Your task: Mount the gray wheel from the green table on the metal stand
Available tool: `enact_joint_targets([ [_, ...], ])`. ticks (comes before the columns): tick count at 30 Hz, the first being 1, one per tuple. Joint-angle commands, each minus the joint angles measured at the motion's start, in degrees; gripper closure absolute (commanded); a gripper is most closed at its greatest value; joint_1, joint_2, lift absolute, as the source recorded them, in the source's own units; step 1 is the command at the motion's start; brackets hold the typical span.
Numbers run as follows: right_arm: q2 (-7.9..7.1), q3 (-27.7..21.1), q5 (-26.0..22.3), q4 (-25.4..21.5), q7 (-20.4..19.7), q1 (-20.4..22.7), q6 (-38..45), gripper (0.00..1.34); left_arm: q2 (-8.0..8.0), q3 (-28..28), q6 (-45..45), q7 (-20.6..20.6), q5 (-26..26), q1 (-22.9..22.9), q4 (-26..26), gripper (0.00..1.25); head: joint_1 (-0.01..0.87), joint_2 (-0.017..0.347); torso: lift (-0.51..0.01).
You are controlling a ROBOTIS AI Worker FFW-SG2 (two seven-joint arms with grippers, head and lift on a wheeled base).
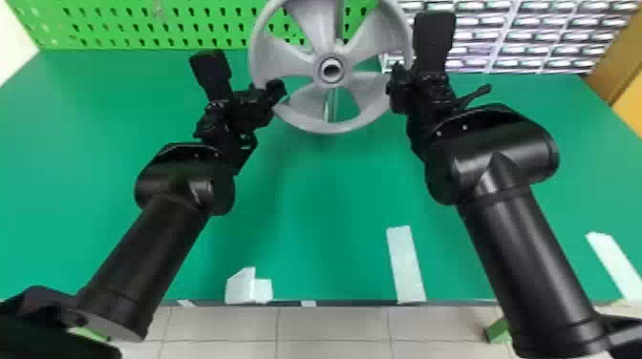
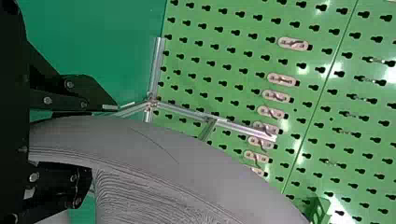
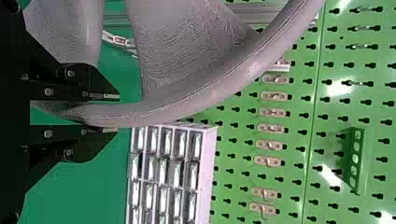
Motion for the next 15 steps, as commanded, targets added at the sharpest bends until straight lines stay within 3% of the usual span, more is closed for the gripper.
enact_joint_targets([
  [1,0.1,0.0,0.0,0.9,0.1,-0.2,0.0,1.33,-0.09,-0.1,-0.3,1.9,0.1,-0.3,0.9,1.09,0.867,0.052,-0.1],
  [15,0.54,0.2,0.1,3.5,0.3,-1.1,-1.7,1.33,-0.09,-0.2,-2.5,1.2,0.1,-1.8,4.9,1.09,0.867,0.052,-0.1],
])
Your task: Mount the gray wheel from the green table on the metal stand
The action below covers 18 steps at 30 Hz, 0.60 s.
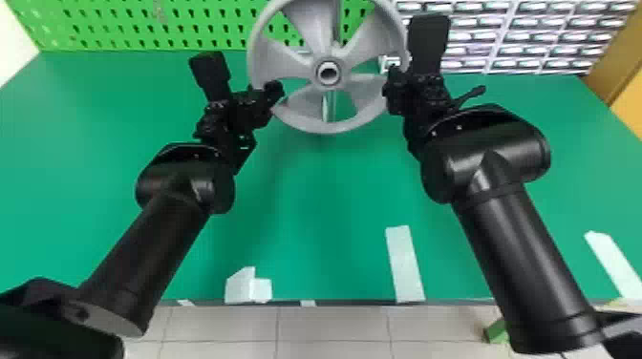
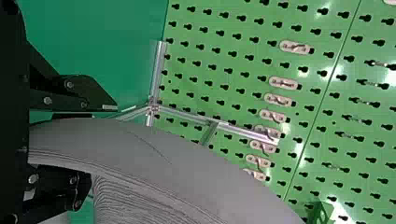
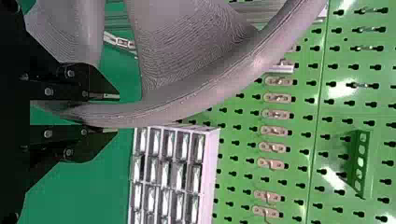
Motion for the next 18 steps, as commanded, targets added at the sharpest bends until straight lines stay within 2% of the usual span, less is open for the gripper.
enact_joint_targets([
  [1,0.13,0.0,0.0,0.9,0.0,-0.3,-0.9,1.33,-0.01,-0.3,-1.0,1.2,0.0,-0.5,1.1,1.09,0.867,0.052,-0.1],
  [18,0.31,0.2,0.3,1.9,0.4,-0.4,-1.7,1.33,-0.36,-0.8,-2.0,0.6,0.4,-1.3,2.5,1.09,0.867,0.052,-0.1],
])
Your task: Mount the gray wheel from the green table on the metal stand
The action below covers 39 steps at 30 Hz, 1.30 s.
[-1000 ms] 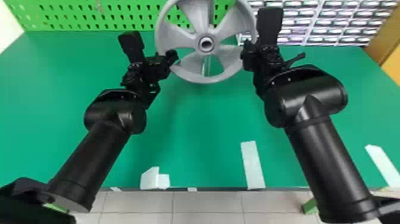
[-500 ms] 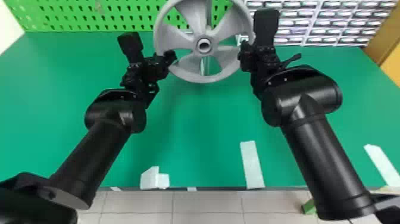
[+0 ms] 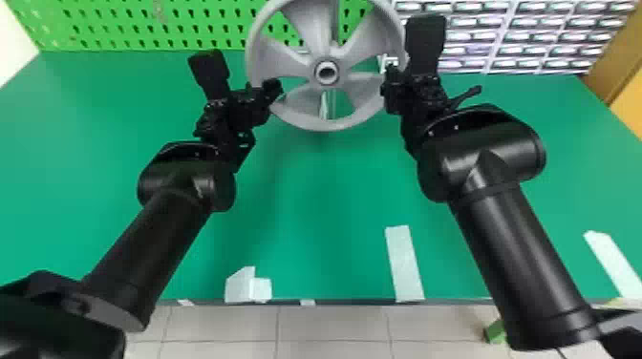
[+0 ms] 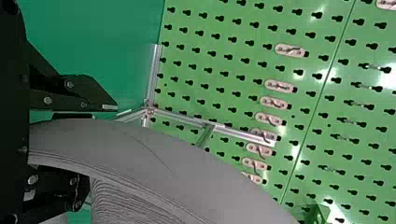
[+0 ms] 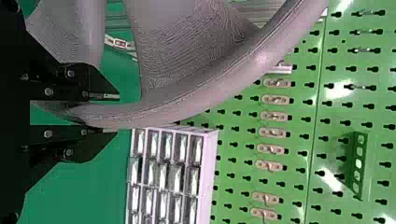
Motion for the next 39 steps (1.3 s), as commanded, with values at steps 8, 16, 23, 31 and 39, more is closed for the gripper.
enact_joint_targets([
  [8,-0.05,0.1,0.0,0.0,0.1,0.2,0.0,1.33,-0.05,-0.3,0.0,0.6,0.1,0.4,0.0,1.07,0.867,0.052,-0.1],
  [16,-0.05,0.1,0.0,-0.1,0.1,0.2,0.0,1.33,-0.05,-0.4,-0.1,0.4,0.2,0.5,-0.1,1.05,0.867,0.052,-0.1],
  [23,-0.14,0.1,-0.1,0.0,0.1,0.2,0.0,1.17,-0.05,-0.4,-0.3,0.4,0.2,0.5,-0.1,0.95,0.867,0.052,-0.1],
  [31,-0.14,0.0,-0.3,0.0,0.1,0.2,0.0,0.98,-0.05,-0.3,-0.4,0.3,0.2,0.6,-0.1,0.85,0.867,0.052,-0.1],
  [39,-0.05,0.0,-0.4,0.0,0.2,0.2,0.0,0.82,-0.05,-0.3,-0.4,0.2,0.4,0.6,-0.1,0.66,0.867,0.052,-0.1],
])
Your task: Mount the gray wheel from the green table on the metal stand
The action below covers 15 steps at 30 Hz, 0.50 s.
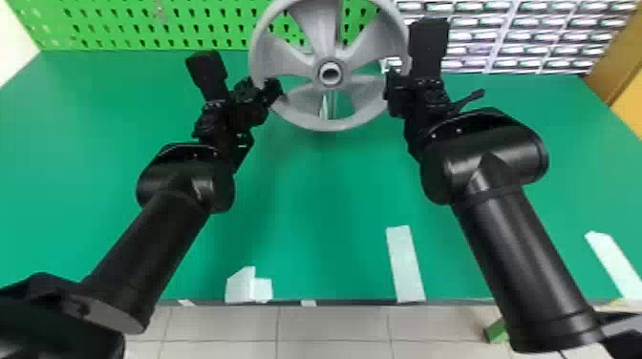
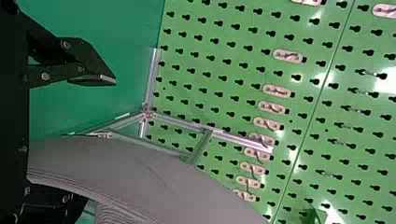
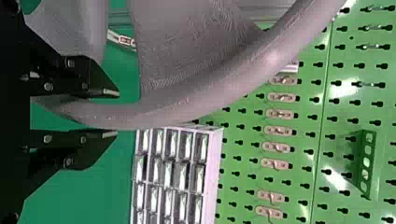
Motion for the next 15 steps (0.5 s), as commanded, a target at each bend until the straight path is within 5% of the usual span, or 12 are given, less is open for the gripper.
enact_joint_targets([
  [1,0.11,-0.1,-0.1,0.0,0.1,0.0,0.0,0.78,0.0,0.0,0.0,0.0,0.1,0.0,0.0,0.63,0.867,0.052,-0.1],
  [5,0.11,-0.1,-0.2,0.0,0.2,0.0,0.0,0.63,0.0,-0.1,0.0,-0.1,0.3,0.0,0.0,0.53,0.867,0.052,-0.1],
  [15,0.2,-0.4,-0.7,0.0,1.7,0.0,-0.4,0.6,-0.09,-0.4,-0.3,-1.0,1.0,0.0,0.0,0.47,0.867,0.052,-0.1],
])
